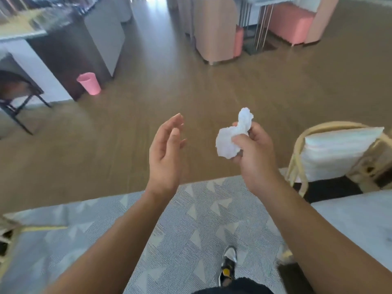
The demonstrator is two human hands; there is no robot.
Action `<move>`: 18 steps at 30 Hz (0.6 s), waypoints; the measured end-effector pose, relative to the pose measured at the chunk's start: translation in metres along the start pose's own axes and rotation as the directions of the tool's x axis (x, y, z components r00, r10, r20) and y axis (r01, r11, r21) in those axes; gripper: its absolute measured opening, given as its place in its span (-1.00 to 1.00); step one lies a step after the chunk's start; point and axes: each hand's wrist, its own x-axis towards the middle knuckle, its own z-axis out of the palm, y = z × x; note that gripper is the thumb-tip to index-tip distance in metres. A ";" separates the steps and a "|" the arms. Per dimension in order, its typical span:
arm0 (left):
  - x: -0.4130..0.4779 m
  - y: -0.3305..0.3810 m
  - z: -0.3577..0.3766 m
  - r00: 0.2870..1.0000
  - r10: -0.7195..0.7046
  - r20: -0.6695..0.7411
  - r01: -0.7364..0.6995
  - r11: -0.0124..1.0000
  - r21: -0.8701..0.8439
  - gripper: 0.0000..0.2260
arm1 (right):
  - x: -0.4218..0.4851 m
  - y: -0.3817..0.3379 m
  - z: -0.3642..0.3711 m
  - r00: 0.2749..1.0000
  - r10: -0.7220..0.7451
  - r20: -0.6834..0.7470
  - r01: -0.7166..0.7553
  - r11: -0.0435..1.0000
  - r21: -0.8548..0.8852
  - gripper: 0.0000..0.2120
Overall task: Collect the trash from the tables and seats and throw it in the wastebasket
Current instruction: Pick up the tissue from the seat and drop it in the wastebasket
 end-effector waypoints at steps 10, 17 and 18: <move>0.126 -0.032 -0.006 0.974 0.053 -0.219 -0.060 0.998 -0.023 -0.70 | 0.148 -0.020 0.071 0.971 0.018 0.237 -0.006 0.999 -0.052 -0.76; 0.202 -0.055 -0.050 0.948 0.087 -0.306 -0.089 0.996 0.008 -0.70 | 0.227 -0.003 0.146 0.937 0.034 0.347 -0.004 0.996 -0.087 -0.71; 0.217 -0.060 -0.059 0.944 0.091 -0.318 -0.092 0.996 0.010 -0.69 | 0.239 -0.001 0.160 0.932 0.032 0.362 0.002 0.996 -0.092 -0.71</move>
